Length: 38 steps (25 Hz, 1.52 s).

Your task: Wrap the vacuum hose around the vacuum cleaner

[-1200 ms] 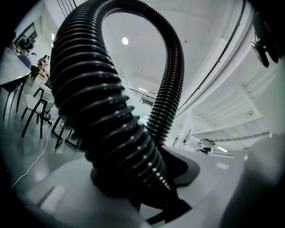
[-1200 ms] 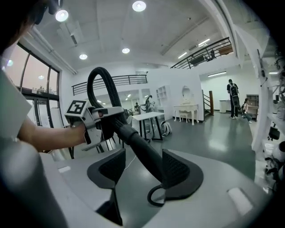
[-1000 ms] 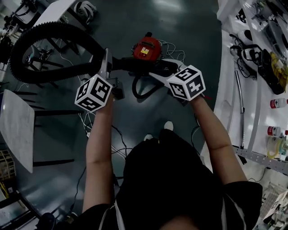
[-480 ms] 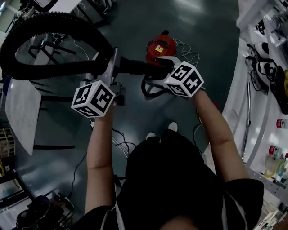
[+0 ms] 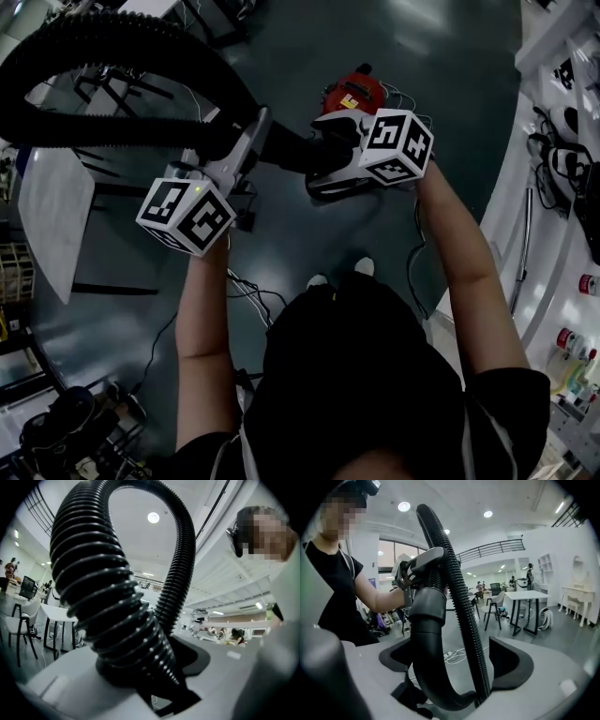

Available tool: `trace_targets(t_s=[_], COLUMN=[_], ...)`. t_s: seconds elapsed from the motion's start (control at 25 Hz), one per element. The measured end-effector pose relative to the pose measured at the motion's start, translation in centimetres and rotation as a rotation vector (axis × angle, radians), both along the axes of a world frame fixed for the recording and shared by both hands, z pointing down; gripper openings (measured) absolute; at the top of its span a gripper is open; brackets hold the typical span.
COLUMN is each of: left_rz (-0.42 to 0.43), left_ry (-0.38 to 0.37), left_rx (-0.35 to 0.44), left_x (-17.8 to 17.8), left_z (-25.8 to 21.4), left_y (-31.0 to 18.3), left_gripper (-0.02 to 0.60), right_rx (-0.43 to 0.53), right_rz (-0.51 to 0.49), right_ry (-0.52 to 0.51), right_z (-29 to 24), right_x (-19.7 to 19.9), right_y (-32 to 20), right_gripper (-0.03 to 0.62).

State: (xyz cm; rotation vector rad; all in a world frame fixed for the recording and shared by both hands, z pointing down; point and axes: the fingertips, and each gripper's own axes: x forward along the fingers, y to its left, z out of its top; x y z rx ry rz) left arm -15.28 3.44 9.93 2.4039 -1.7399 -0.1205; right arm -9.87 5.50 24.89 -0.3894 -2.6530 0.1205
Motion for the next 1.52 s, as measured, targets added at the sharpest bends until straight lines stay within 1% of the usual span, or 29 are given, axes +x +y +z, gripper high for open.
trace_targets(t_s=[0.08, 0.2, 0.44, 0.52, 0.6, 0.72, 0.8, 0.96, 1.08, 1.16, 1.24, 1.4, 1.44, 1.52], left_rz=[0.063, 0.156, 0.266, 0.292, 0.307, 0.296, 0.304, 0.349, 0.379, 0.388, 0.382, 0.359, 0.363, 0.399], left_ry=[0.006, 0.020, 0.009, -0.003, -0.011, -0.021, -0.024, -0.028, -0.031, -0.048, -0.062, -0.059, -0.059, -0.065], left_rx=[-0.007, -0.014, -0.017, -0.024, -0.027, -0.027, -0.034, -0.047, -0.052, -0.054, -0.053, -0.061, -0.067, -0.076], left_x=[0.9, 2.2, 3.6, 4.2, 4.7, 5.5, 6.2, 7.7, 8.9, 9.4, 9.8, 9.9, 10.0, 10.7], left_z=[-0.5, -1.5, -2.9, -3.1, -3.4, -3.7, -3.6, -3.3, -3.2, -3.1, -3.0, -2.4, -2.2, -1.7], left_y=[0.1, 0.6, 0.7, 0.5, 0.2, -0.6, -1.0, -1.4, -1.9, -2.2, -2.6, -2.9, -2.9, -2.7], left_gripper=[0.213, 0.213, 0.212, 0.212, 0.212, 0.210, 0.210, 0.210, 0.210, 0.210, 0.210, 0.211, 0.212, 0.212], right_rx=[-0.059, -0.127, -0.164, -0.150, -0.115, -0.078, -0.077, -0.105, -0.104, -0.094, -0.084, -0.048, -0.054, -0.079], right_rz=[-0.093, -0.206, -0.282, -0.298, -0.295, -0.273, -0.271, -0.303, -0.305, -0.283, -0.242, -0.175, -0.166, -0.152], right_ry=[0.004, 0.007, 0.000, -0.001, -0.014, -0.055, -0.064, -0.054, -0.049, -0.052, -0.062, -0.084, -0.100, -0.140], right_z=[-0.5, -1.5, -2.6, -2.7, -3.0, -3.7, -3.7, -3.5, -3.4, -3.3, -3.3, -3.7, -4.2, -5.2], right_x=[-0.1, 0.2, 0.6, 0.8, 1.0, 1.3, 1.8, 3.0, 3.9, 4.3, 4.7, 5.5, 5.7, 6.3], right_y=[1.1, 2.7, 3.2, 3.2, 3.1, 2.7, 2.5, 2.6, 2.4, 2.1, 1.4, 0.5, 0.4, 0.0], right_gripper=[0.507, 0.598, 0.598, 0.598, 0.598, 0.598, 0.598, 0.598, 0.598, 0.598, 0.598, 0.598, 0.598, 0.598])
